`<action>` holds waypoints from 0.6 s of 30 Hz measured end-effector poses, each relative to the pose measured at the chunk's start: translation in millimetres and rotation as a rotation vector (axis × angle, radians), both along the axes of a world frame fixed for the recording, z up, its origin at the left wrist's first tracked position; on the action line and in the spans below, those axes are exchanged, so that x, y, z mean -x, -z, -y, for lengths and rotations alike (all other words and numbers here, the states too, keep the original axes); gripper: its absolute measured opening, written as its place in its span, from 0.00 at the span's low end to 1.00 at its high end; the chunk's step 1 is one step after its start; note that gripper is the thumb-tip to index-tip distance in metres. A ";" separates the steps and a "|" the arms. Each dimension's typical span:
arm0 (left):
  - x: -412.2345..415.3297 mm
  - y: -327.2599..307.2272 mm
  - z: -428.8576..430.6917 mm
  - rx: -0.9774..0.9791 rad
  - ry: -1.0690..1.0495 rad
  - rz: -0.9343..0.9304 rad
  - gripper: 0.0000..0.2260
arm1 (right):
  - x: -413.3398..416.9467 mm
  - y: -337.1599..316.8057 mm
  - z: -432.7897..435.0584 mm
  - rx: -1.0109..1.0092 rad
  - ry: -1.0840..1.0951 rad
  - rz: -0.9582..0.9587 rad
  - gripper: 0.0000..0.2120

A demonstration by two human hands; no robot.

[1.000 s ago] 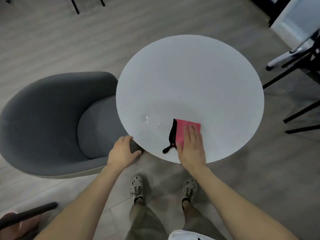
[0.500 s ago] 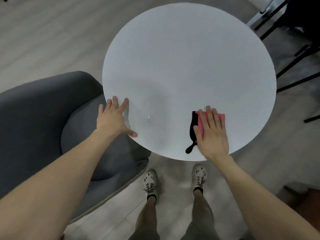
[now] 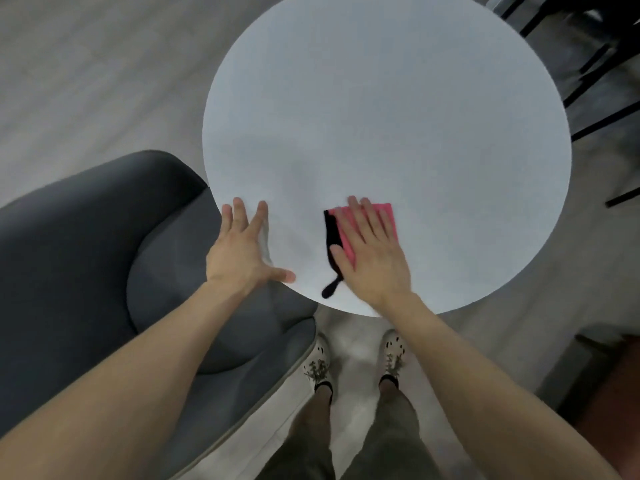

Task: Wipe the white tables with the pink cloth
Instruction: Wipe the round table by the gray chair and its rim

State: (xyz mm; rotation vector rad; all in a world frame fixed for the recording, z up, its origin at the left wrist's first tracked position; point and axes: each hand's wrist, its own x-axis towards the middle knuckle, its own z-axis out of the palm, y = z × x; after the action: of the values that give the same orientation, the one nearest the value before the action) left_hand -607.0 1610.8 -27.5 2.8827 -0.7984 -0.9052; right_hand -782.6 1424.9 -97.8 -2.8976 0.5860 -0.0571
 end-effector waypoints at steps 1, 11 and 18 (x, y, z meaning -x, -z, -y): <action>0.7 -1.1 1.4 -0.004 0.002 -0.002 0.70 | 30.5 -3.2 18.2 0.017 0.049 -0.033 0.32; 0.1 4.0 -0.1 0.048 -0.024 -0.014 0.70 | -80.0 -9.8 -49.4 -0.023 0.200 -0.026 0.36; 1.7 0.7 0.9 0.037 -0.028 -0.008 0.70 | 12.4 -0.9 15.7 -0.011 0.014 -0.023 0.33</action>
State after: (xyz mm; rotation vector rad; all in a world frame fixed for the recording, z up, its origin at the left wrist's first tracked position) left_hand -608.7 1609.9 -28.2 2.8499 -0.7640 -0.8886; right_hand -795.0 1409.2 -97.0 -2.8871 0.6092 -0.0232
